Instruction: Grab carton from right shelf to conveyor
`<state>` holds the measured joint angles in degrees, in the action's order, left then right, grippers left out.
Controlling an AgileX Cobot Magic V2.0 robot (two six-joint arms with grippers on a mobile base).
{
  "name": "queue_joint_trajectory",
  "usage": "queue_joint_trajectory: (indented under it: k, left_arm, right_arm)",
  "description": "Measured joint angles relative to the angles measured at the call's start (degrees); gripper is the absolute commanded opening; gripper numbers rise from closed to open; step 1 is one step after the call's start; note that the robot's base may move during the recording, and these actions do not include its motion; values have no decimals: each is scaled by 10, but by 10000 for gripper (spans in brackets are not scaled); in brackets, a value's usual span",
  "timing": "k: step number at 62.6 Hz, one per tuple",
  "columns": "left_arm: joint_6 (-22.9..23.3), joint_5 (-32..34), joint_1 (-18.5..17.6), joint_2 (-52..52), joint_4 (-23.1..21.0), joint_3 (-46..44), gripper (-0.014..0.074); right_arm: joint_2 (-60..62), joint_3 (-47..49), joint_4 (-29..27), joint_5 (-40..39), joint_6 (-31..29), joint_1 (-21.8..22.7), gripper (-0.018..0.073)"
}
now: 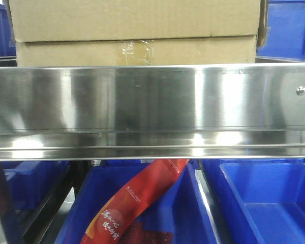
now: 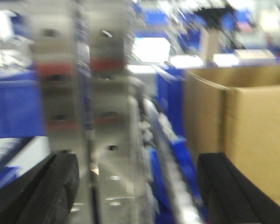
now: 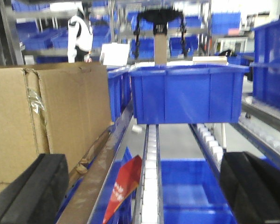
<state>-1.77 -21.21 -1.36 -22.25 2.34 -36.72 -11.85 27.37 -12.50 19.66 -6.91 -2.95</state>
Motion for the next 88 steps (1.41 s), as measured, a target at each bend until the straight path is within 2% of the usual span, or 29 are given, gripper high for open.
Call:
queue_joint_trajectory:
  k: [19,28,33,39,49,54,60,72,88]
  left_arm:
    - [-13,-63,-165,-182,-1,-184,435]
    - [-13,-105,-200,-294,-3,-303,435]
    - [6,-149,-202,-364,-5,-384,435]
    - [48,-218,-202,-449,6,-490,435]
    - [135,-348,-202,-579,71,-673,435]
    - [148,-405,-189,-632,81,-745,435]
    - [154,-457,-166,-692,71,-816,435]
    - [154,-485,-128,-774,53,-870,435]
    - [154,-491,-123,-840,60,-874,435]
  right_arm:
    - [-177,206,0,63,0,-7,557]
    - [-297,333,0,111,-1,-48,557]
    - [-361,412,0,159,-1,-73,557]
    - [-450,519,0,233,-1,-100,557]
    - [-606,707,0,370,13,-114,557]
    - [-673,802,0,426,27,-114,557]
    - [-737,892,2,466,38,-114,557]
    - [-850,981,6,502,47,-114,557]
    - [-950,988,26,509,49,-120,557]
